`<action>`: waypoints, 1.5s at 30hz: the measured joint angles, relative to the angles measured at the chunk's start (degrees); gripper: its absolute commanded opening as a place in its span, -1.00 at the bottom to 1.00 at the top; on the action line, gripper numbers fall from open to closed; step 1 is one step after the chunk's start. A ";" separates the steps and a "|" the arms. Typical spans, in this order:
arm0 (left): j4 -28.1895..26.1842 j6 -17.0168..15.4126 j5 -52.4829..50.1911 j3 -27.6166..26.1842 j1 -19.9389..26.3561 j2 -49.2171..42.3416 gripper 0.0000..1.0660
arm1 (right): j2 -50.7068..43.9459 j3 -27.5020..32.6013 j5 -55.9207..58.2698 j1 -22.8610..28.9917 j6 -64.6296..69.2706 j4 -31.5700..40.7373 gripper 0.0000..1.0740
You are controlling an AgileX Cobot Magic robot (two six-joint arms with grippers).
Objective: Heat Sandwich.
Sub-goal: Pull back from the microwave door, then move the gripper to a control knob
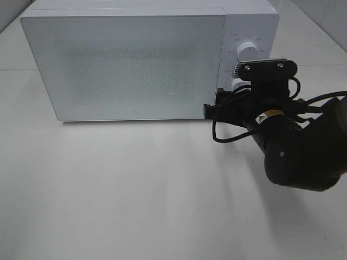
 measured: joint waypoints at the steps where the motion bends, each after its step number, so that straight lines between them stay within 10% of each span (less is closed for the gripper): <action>1: 0.00 0.00 0.00 0.00 0.00 0.00 0.91 | 0.29 -0.40 0.06 -0.23 0.00 -0.06 0.42; 23: 0.00 0.00 0.00 0.00 0.00 0.00 0.91 | 4.24 -5.84 2.58 -4.41 1.89 -2.86 0.37; 35: 0.00 0.00 0.00 0.00 0.00 0.00 0.90 | 4.24 -5.84 2.41 -4.53 1.83 -2.12 -0.76; 45: 0.00 0.00 0.00 0.00 0.00 0.00 0.90 | 4.24 -5.84 2.35 -4.53 1.55 -2.12 -0.72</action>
